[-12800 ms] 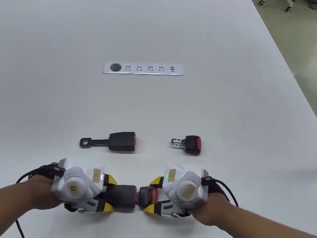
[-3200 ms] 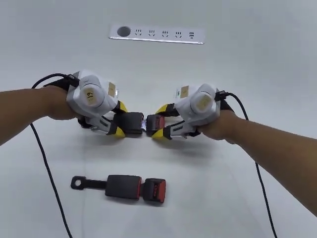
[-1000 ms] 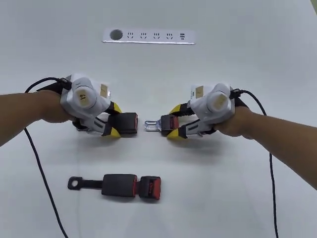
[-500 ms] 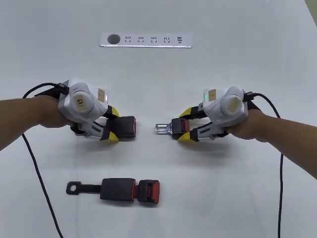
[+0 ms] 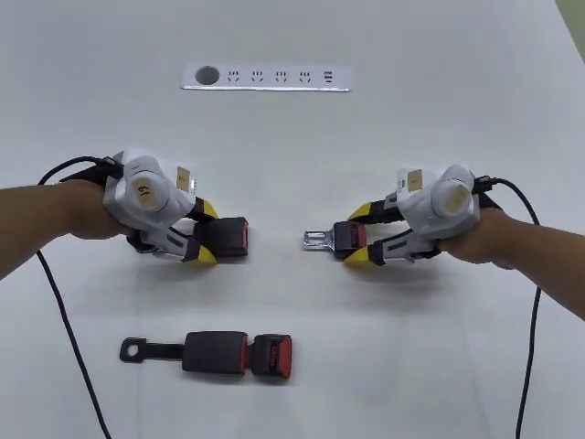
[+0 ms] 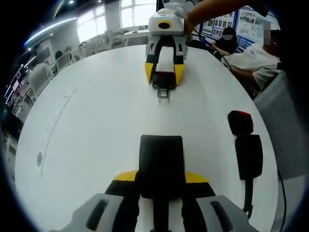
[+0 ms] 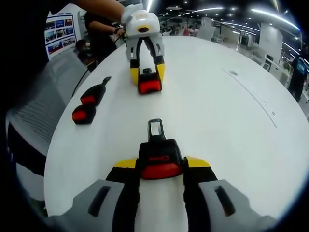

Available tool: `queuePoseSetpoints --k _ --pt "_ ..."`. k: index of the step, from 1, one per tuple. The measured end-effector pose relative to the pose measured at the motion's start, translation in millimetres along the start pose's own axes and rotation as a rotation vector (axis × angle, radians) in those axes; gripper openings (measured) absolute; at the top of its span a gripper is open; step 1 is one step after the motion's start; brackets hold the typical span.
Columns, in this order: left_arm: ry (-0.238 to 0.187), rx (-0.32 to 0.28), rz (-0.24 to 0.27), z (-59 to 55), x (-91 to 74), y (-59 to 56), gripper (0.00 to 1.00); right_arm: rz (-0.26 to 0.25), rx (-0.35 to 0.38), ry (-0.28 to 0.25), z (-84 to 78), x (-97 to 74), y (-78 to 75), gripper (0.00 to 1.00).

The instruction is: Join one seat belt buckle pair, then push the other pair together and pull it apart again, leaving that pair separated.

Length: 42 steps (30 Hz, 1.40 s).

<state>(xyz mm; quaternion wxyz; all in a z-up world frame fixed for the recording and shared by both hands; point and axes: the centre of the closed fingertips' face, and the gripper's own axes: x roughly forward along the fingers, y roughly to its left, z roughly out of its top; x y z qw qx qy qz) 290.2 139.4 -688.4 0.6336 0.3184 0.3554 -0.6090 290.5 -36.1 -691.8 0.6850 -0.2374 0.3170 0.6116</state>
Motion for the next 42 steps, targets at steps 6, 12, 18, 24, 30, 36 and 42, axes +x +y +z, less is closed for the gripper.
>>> queuePoseSetpoints --k 6,12,18,24,30,36,42 --pt "0.003 0.0 0.0 0.1 0.6 0.2 0.34 -0.004 0.011 0.007 -4.6 -7.5 -1.5 0.34" --pt "0.006 0.0 0.0 1.2 0.9 -0.6 0.34 -0.008 0.017 0.004 -11.7 -14.9 -1.1 0.34" --pt "0.014 0.004 -0.001 -0.3 2.0 1.0 0.34 -0.019 0.02 0.005 -12.0 -15.5 -0.4 0.34" --pt "0.026 0.01 -0.001 -1.1 2.9 1.9 0.34 -0.02 0.009 0.014 -12.7 -15.1 -1.7 0.34" --pt "0.001 -0.102 0.017 5.4 3.8 -1.1 0.4 -0.058 0.07 0.009 -9.1 -15.5 -1.1 0.42" --pt "-0.073 -0.267 0.084 13.6 -5.4 6.4 0.66 -0.225 0.172 -0.109 9.9 -29.6 -25.9 0.62" --pt "-0.176 -0.397 0.175 30.8 -25.4 8.8 0.85 -0.408 0.31 -0.193 19.8 -42.9 -37.4 0.68"
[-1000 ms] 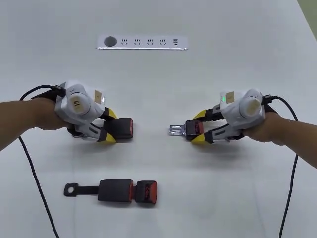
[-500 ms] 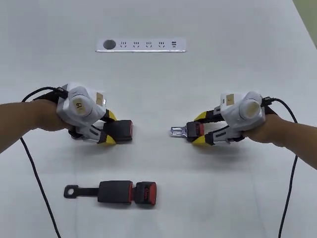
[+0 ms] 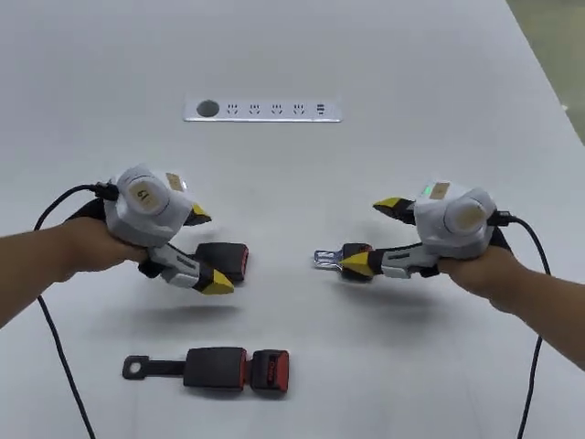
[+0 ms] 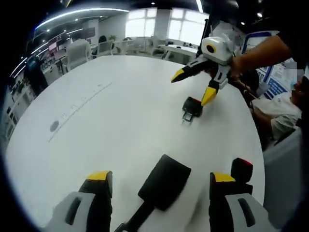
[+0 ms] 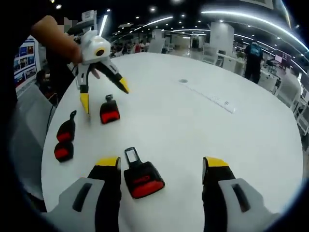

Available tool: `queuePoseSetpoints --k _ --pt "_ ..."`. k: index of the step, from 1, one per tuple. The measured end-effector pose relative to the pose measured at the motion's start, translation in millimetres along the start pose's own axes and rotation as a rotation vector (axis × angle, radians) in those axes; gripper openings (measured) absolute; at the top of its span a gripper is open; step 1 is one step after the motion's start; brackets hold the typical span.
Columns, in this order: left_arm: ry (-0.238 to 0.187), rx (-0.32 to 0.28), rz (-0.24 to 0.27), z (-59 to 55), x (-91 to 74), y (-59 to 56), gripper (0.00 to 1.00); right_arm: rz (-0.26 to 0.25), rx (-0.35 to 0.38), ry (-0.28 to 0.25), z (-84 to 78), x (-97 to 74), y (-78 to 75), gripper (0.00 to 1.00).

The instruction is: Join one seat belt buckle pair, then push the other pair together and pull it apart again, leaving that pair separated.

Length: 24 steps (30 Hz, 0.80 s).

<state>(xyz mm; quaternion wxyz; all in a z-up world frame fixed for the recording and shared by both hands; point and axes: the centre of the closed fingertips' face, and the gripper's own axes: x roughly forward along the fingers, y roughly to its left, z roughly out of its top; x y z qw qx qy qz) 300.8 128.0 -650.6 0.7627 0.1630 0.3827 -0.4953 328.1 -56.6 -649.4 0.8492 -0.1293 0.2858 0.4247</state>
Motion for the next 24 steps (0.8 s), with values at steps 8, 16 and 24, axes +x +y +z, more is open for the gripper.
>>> queuePoseSetpoints --k 8,16,24 --pt "-0.08 -0.11 0.113 4.3 -34.0 3.3 0.93 -0.147 0.052 -0.06 14.5 -17.9 21.4 0.74" --pt "-0.163 -0.185 0.193 -3.5 -68.7 -5.1 0.99 -0.206 0.113 -0.104 24.8 -33.0 36.3 0.83" --pt "-0.23 -0.243 0.226 -16.6 -94.4 -22.8 1.0 -0.276 0.124 -0.137 30.4 -50.3 49.4 0.96"
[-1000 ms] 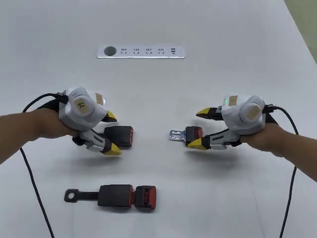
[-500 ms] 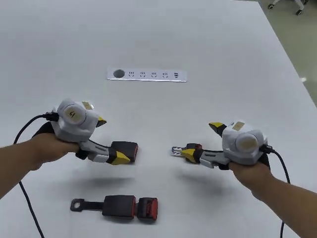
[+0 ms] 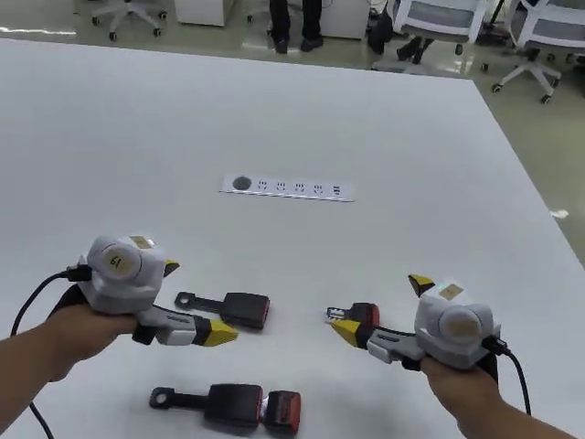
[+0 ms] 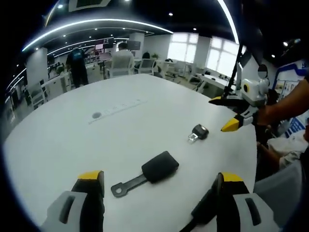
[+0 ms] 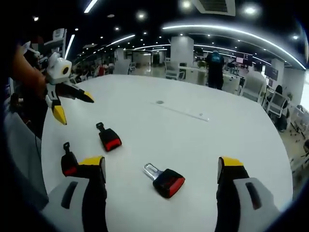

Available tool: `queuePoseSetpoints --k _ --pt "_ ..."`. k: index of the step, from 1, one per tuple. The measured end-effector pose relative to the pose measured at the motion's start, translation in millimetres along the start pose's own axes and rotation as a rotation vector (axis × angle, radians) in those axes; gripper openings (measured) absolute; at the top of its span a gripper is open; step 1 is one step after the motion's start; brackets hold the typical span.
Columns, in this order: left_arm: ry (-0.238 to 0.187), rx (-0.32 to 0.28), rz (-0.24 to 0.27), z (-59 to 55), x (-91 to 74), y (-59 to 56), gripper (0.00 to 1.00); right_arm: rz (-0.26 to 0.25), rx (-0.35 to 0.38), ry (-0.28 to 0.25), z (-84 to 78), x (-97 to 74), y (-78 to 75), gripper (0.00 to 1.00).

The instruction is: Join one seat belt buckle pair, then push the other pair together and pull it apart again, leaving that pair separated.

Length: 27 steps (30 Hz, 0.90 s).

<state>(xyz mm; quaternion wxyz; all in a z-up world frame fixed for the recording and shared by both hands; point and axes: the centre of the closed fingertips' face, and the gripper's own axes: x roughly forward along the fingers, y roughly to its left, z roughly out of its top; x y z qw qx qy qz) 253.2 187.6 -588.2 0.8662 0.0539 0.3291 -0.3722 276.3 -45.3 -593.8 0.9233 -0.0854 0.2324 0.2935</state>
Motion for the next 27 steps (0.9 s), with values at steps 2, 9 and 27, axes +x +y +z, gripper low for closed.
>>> queuePoseSetpoints --k 2,9,27 --pt "-0.029 -0.005 0.015 -0.3 -7.4 3.9 1.0 -0.007 0.005 -0.001 -0.1 -6.2 -0.3 0.95" --pt "-0.085 -0.048 0.055 -12.7 -30.3 -3.5 1.0 -0.037 0.006 -0.031 2.1 -31.5 13.2 0.97" --pt "-0.181 -0.098 0.121 -46.2 -91.9 -20.6 1.0 -0.077 0.022 -0.032 -25.8 -89.9 62.4 1.0"
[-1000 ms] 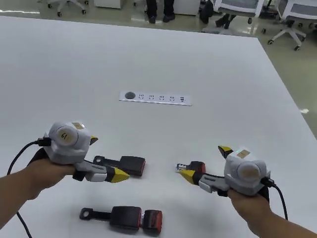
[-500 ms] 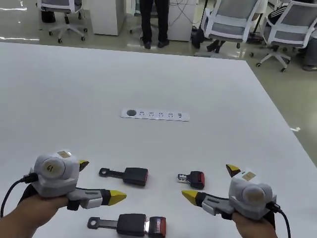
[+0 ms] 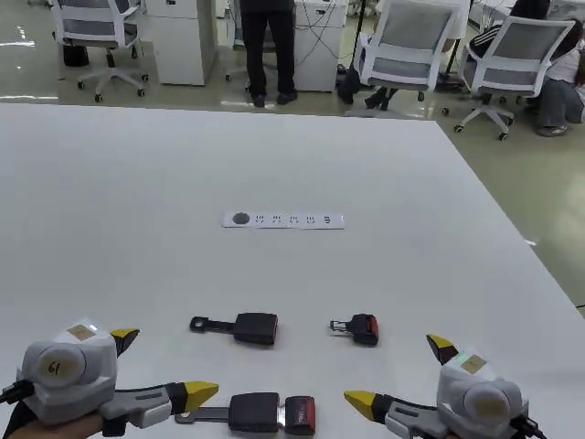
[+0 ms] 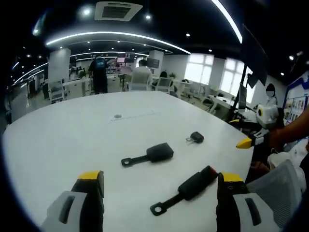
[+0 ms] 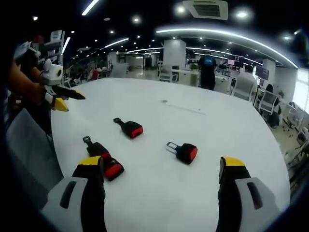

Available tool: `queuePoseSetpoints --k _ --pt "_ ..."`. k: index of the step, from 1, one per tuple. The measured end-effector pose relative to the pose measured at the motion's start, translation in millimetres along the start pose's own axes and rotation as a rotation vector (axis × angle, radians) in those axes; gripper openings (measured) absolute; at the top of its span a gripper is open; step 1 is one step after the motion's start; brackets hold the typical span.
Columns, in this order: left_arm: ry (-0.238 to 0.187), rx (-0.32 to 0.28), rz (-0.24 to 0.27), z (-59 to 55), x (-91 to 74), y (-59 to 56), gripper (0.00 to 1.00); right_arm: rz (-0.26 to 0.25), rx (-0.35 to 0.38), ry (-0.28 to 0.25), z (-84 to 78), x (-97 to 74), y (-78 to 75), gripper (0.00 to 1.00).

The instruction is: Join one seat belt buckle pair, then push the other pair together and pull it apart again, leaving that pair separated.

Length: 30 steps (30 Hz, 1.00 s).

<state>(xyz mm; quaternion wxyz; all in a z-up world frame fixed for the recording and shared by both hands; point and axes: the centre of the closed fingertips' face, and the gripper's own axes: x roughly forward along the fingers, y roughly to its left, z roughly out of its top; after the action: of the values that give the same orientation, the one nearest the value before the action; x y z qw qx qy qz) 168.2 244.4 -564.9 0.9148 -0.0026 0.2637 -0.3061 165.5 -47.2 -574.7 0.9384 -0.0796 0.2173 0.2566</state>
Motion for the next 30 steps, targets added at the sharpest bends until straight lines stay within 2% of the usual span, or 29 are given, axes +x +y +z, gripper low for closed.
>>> queuePoseSetpoints --k 7,8,9,13,16,19,25,30 --pt "-0.033 -0.016 0.036 -6.0 -23.3 0.7 1.0 -0.017 0.021 0.009 -12.9 -15.2 6.0 1.0" --pt "-0.037 -0.022 0.036 -6.0 -26.2 -6.9 1.0 -0.022 0.014 0.008 -13.6 -17.8 6.9 1.0" --pt "-0.038 -0.021 0.036 -7.3 -28.7 -7.3 1.0 -0.023 0.012 0.006 -13.5 -19.5 9.0 1.0" --pt "-0.042 -0.025 0.042 -11.1 -37.5 -2.7 1.0 -0.02 0.01 0.0 -14.7 -24.4 9.7 1.0" --pt "-0.054 -0.03 0.045 -11.4 -39.8 -0.7 1.0 -0.028 0.012 0.009 -17.6 -24.6 8.1 1.0" --pt "-0.044 -0.018 0.041 -14.1 -41.5 -1.9 1.0 -0.029 0.018 0.005 -17.9 -24.9 8.7 1.0" --pt "-0.062 -0.026 0.041 -9.5 -44.1 0.1 1.0 -0.026 0.009 0.001 -16.4 -22.6 9.0 1.0" --pt "-0.069 -0.029 0.041 -10.7 -41.8 11.6 1.0 -0.027 0.005 -0.005 -11.0 -19.5 9.9 1.0"
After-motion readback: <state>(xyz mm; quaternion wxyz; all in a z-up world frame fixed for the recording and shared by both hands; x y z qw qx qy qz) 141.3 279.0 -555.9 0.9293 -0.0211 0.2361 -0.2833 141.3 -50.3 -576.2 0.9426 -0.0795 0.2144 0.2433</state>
